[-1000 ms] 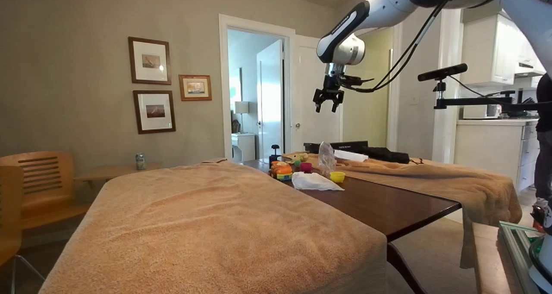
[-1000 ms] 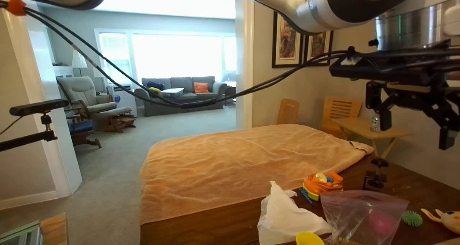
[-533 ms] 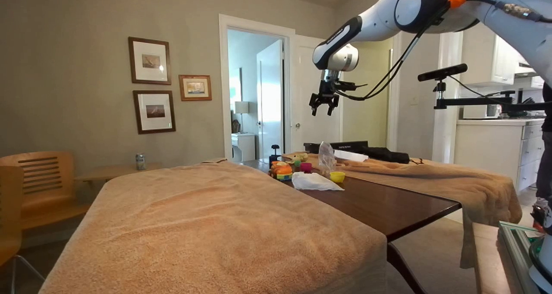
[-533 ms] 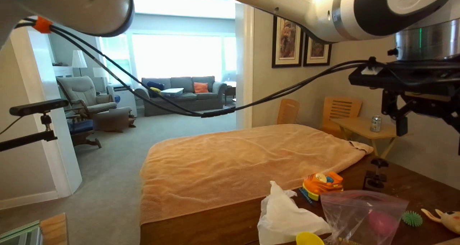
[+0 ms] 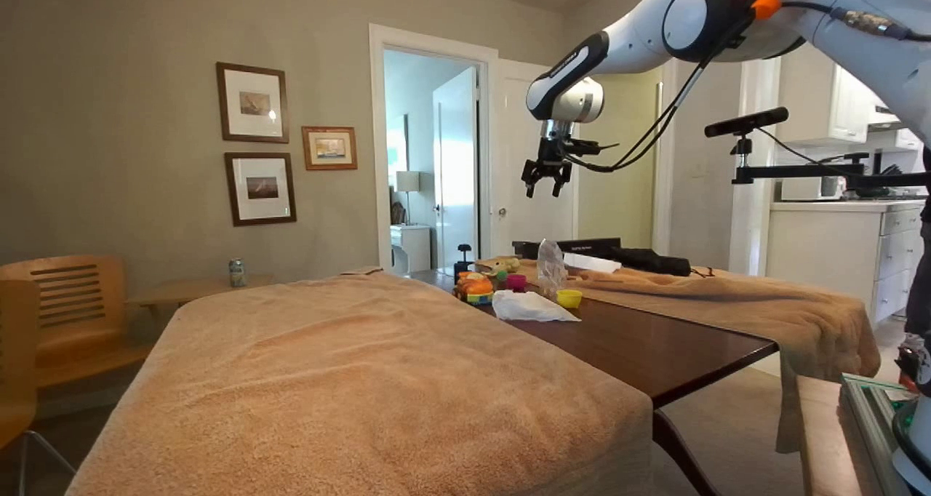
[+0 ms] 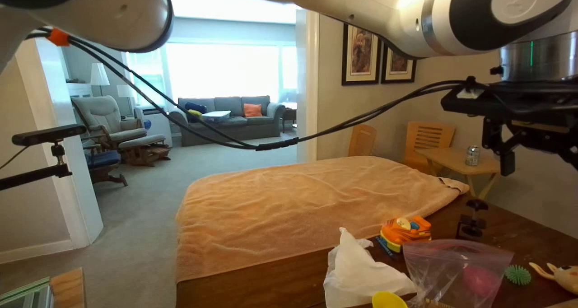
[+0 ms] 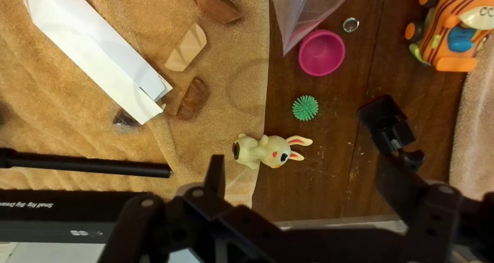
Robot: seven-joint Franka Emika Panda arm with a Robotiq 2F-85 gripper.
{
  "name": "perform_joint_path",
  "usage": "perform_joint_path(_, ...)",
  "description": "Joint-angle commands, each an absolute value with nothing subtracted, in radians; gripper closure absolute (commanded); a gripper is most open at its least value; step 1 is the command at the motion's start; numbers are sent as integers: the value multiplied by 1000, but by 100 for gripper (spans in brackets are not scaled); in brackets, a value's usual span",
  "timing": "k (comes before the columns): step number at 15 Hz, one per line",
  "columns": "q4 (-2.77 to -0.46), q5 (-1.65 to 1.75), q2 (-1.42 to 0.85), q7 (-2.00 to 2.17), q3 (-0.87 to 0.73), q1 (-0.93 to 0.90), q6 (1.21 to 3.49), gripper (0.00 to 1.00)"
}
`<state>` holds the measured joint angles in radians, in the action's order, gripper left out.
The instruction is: Move the purple bowl forwards.
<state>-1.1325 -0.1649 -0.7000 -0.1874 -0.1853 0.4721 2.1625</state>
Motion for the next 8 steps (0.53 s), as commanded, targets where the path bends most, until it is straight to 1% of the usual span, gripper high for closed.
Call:
perform_joint_path(1, -1004, -143, -795, -133, -187, 489, 2126, 0)
perform_joint_path(8, -782, -157, -957, -128, -200, 508, 2042, 0)
